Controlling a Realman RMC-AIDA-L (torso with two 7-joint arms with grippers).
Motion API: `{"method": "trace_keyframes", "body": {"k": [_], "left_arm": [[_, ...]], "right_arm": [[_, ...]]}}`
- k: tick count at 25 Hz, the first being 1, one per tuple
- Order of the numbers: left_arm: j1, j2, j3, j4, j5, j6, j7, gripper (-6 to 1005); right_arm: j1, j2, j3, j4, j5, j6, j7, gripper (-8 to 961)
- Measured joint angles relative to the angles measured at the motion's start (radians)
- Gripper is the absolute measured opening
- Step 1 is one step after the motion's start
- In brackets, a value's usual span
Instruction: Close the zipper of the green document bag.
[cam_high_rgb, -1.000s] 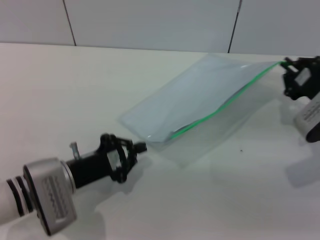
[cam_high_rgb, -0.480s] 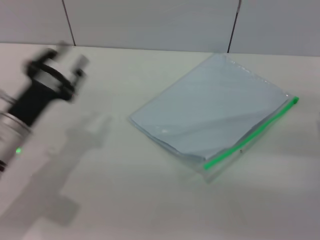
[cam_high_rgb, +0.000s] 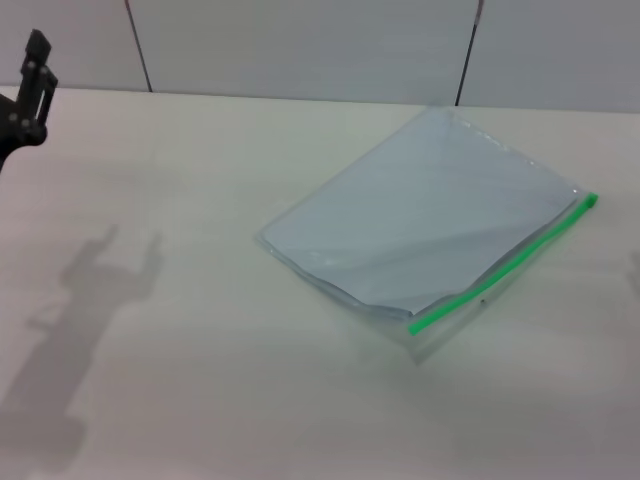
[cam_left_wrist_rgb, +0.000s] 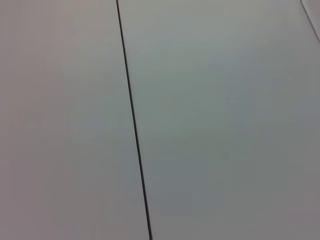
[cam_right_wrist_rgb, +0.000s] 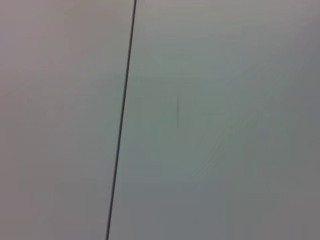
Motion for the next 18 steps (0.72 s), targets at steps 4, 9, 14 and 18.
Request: {"method": "trace_keyframes", "body": {"k": [4,9,14,18], "left_arm": [[0.003,-0.001,0.005,0.000,-0.001,0.007,-0.001,568],[0.003,-0.001,0.007,0.002,0.000,0.008,-0.003,568],[0.003,-0.003,0.008,0.003,0.001,0.008,-0.004,568],[0.003,-0.003,0.007,0.003,0.002,0.009,-0.004,568]], "right_arm": [[0.001,-0.001,-0.009,0.000,0.000,-0.001,0.006,842],[0.002,-0.002,-0.011,0.003,0.000,-0.003,0.007,853],[0.002,-0.002,-0.011,0.004,0.001,-0.006,0.008,853],[0.002,0.000,-0.012,0.006,0.005,-0.014,0.008,852]]}}
